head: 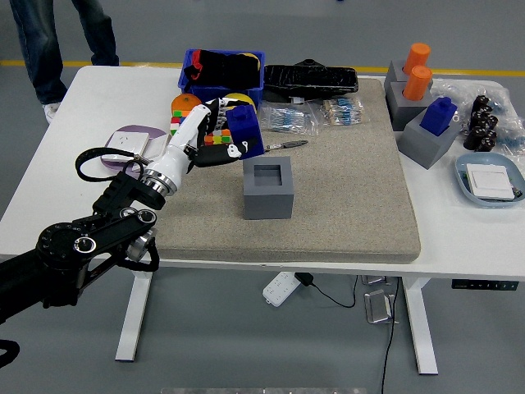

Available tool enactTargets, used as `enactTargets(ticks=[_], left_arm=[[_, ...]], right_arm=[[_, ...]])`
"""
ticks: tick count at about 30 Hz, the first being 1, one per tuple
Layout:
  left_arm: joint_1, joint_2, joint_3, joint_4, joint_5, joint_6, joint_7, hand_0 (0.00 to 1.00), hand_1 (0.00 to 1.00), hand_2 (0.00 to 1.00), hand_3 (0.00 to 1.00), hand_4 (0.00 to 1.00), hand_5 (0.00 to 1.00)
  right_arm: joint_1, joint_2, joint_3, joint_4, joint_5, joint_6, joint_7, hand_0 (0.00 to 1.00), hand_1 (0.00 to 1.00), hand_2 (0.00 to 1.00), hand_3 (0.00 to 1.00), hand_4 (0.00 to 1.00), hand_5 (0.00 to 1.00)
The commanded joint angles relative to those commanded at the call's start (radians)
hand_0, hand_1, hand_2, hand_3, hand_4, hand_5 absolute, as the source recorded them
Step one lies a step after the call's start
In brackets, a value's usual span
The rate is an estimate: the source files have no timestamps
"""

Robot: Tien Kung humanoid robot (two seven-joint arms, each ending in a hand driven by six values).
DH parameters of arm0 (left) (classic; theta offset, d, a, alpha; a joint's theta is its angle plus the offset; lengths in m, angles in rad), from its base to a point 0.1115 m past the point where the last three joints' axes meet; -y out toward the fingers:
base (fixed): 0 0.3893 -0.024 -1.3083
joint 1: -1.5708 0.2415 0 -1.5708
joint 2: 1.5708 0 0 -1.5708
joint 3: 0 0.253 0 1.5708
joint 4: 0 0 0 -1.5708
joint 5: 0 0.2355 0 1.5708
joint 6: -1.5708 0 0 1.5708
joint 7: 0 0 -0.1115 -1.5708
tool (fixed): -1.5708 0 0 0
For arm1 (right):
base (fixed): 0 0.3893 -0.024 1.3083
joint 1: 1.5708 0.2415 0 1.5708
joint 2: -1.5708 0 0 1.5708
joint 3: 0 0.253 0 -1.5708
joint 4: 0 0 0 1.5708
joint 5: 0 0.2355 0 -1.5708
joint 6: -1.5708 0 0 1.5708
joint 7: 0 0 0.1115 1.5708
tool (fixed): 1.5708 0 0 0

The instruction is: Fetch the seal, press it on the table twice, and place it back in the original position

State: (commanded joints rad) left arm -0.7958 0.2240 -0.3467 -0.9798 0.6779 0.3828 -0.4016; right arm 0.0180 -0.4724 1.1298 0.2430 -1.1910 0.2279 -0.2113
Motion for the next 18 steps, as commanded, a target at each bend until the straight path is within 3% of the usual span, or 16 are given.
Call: enactTargets(ticks=[18], left_arm=[[-0.065, -0.082, 0.149, 0.104, -0.041, -0.008, 0.006, 0.642, 0.459, 0.319, 0.737, 0.643, 0.002]], right_arm=[[0.002, 0.0, -0.01, 0.001, 0.007, 0.001, 0.001, 0.847, 0.769, 0.764, 0.733, 0.838, 0.617]])
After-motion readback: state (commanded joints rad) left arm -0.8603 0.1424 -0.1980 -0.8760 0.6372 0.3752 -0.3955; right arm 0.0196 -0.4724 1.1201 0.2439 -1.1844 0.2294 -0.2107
